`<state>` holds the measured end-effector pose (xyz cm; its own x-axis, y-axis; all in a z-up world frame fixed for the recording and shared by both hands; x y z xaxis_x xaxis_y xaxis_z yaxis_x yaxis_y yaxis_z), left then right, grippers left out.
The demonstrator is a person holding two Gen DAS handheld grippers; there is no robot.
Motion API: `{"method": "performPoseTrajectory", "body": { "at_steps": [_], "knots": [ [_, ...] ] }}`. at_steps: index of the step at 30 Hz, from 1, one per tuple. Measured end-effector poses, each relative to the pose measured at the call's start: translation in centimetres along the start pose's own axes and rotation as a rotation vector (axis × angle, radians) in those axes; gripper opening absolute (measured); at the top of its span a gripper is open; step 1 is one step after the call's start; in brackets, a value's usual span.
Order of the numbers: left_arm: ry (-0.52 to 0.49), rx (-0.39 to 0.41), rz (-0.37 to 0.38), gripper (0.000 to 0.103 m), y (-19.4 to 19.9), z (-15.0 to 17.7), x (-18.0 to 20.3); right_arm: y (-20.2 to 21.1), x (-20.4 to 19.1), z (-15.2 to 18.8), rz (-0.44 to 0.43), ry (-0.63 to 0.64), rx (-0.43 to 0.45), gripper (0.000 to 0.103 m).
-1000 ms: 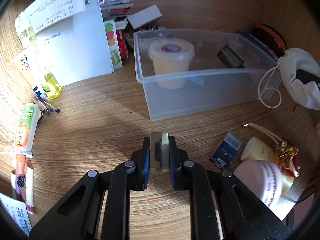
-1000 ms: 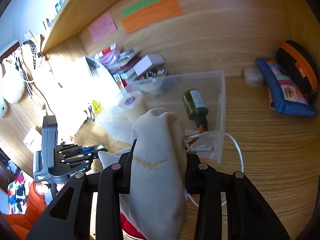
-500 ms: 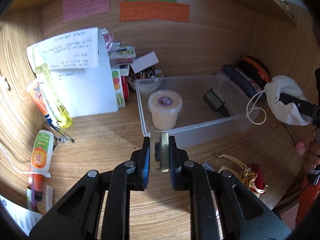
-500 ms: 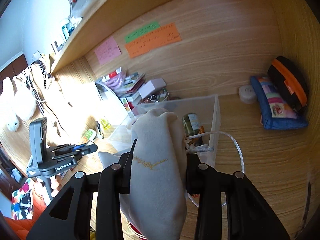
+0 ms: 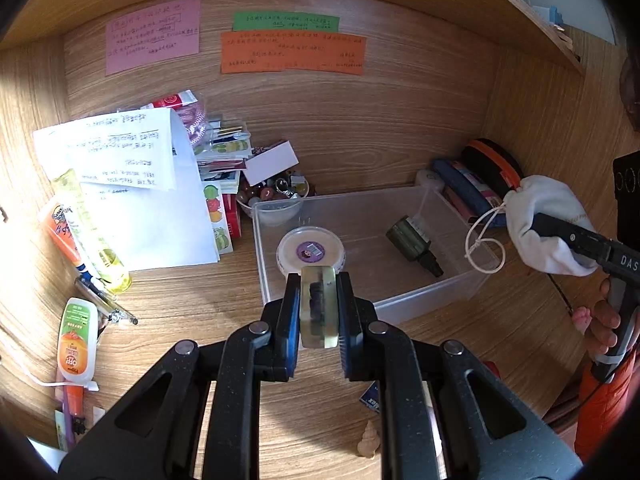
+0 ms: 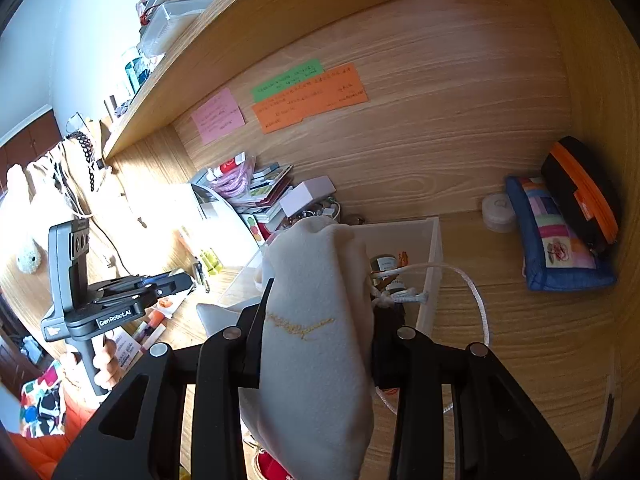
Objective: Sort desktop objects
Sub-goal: 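Lift the white pouch with the right gripper and hold the glass block in the left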
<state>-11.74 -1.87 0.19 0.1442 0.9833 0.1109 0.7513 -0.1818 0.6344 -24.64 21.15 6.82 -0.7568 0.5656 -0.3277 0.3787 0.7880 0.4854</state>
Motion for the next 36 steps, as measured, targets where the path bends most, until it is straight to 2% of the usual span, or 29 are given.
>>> {"method": "performPoseTrajectory", "body": {
  "at_steps": [4, 7, 11, 15, 16, 18, 23, 25, 31, 35, 36],
  "knots": [
    [0.002, -0.018, 0.013, 0.015, -0.8, 0.4, 0.1, -1.1, -0.1, 1.2, -0.025, 0.023, -0.045, 0.033],
    [0.004, -0.033, 0.023, 0.015, -1.4, 1.0, 0.2, -2.8, 0.7, 3.7, 0.001, 0.039, -0.12, 0.033],
    [0.001, -0.047, 0.029, 0.015, -1.9, 1.4, 0.5, -5.5, 2.9, 7.4, 0.078, 0.043, -0.244, 0.033],
    [0.0, -0.05, 0.044, 0.015, -2.0, 1.8, 0.9, -6.8, 4.4, 9.5, 0.183, 0.099, -0.309, 0.033],
    [-0.002, -0.051, 0.044, 0.015, -2.1, 1.9, 0.9, -6.9, 4.8, 9.9, 0.202, 0.111, -0.318, 0.037],
    [-0.002, -0.057, 0.039, 0.015, -2.3, 2.1, 1.0, -6.8, 5.1, 10.1, 0.216, 0.124, -0.328, 0.038],
    [0.011, -0.097, 0.047, 0.015, -3.3, 3.5, 0.8, -5.1, 5.7, 9.9, 0.261, 0.148, -0.326, 0.064],
    [0.011, -0.117, 0.049, 0.015, -3.8, 4.2, 0.7, -4.3, 5.8, 9.9, 0.273, 0.16, -0.318, 0.067],
    [-0.012, -0.17, 0.08, 0.017, -4.9, 6.0, 1.7, -0.9, 6.5, 10.6, 0.32, 0.162, -0.294, 0.069],
    [-0.043, -0.186, 0.104, 0.036, -5.3, 6.1, 3.1, 1.1, 5.4, 9.7, 0.308, 0.169, -0.223, 0.069],
    [-0.049, -0.186, 0.109, 0.037, -5.4, 6.1, 3.4, 1.0, 5.0, 9.5, 0.306, 0.173, -0.212, 0.069]
  ]
}}
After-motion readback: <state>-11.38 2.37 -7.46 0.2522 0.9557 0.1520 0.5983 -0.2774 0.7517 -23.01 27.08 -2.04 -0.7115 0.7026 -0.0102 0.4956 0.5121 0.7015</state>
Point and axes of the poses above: each gripper's, at about its wrist camera, not at the fingertips, and y roughly against the way its jaws point, x to its right, z to its underside, the point moved 6 cm from there along -y, roughly the way its jaws point, and after that the axes turned 3 degrees about z, right-handed, at the moved point
